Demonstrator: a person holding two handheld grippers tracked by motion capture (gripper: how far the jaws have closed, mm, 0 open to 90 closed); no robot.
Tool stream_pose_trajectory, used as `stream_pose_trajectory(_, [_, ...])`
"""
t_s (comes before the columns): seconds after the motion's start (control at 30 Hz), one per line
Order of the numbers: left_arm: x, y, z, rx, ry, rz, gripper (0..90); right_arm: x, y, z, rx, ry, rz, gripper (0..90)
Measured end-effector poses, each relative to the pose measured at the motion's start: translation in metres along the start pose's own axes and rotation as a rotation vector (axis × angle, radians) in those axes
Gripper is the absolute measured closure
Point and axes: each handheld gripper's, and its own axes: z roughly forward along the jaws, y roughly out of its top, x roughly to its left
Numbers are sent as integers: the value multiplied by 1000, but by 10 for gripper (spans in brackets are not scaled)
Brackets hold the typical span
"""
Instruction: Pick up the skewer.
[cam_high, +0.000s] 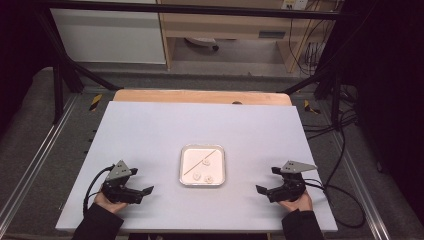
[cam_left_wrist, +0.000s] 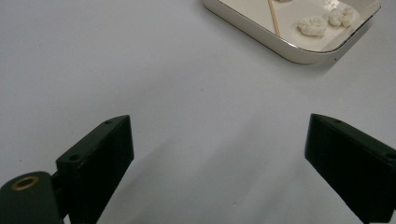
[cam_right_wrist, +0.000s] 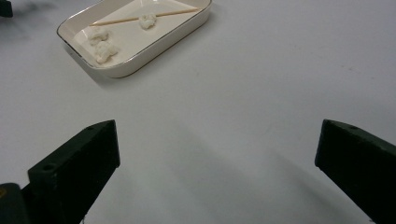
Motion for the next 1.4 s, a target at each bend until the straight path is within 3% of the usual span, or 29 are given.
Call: stream_pose_trajectory(1.4, [-17,18,10,15,-14,18,82,0,0,2,14,-2,2,7])
